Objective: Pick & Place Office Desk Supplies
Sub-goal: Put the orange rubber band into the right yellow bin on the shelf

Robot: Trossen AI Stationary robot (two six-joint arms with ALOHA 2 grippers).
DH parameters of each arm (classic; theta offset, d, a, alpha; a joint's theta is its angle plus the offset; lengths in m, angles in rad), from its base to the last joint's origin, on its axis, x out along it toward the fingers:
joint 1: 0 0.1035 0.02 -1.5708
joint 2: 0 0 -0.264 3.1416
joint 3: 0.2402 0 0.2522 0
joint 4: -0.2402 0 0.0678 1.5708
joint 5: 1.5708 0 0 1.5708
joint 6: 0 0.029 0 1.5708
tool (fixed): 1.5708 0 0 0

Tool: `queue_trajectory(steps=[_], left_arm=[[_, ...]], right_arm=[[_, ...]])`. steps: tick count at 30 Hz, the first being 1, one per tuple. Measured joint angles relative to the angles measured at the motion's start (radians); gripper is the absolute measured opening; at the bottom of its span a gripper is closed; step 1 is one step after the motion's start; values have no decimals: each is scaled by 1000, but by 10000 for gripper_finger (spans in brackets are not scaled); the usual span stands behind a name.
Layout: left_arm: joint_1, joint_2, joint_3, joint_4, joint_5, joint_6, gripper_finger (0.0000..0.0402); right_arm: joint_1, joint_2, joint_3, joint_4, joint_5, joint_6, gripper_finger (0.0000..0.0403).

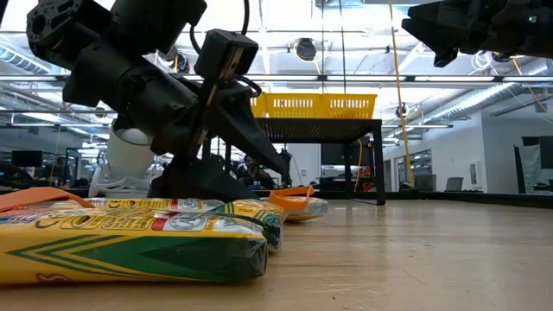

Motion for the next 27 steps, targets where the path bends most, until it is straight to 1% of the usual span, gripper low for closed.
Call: queue_trajectory(steps=[4, 7, 14, 22, 24, 27], left_arm=[[-4, 3, 27, -29, 8, 58, 195], [-5, 4, 47, -84, 5, 96, 189], [13, 4, 52, -104, -31, 77, 197], [13, 3, 53, -109, -32, 79, 200], [13, 2, 53, -121, -32, 79, 197], [13, 0, 55, -145, -35, 78, 181]], right_arm=[[0, 0, 0, 0, 0, 0, 130], [0, 0, 0, 3, 1, 0, 130], [0, 0, 0, 3, 1, 18, 130], [0, 0, 0, 3, 2, 19, 130], [0, 0, 0, 3, 2, 19, 130], [0, 0, 0, 3, 2, 19, 130]])
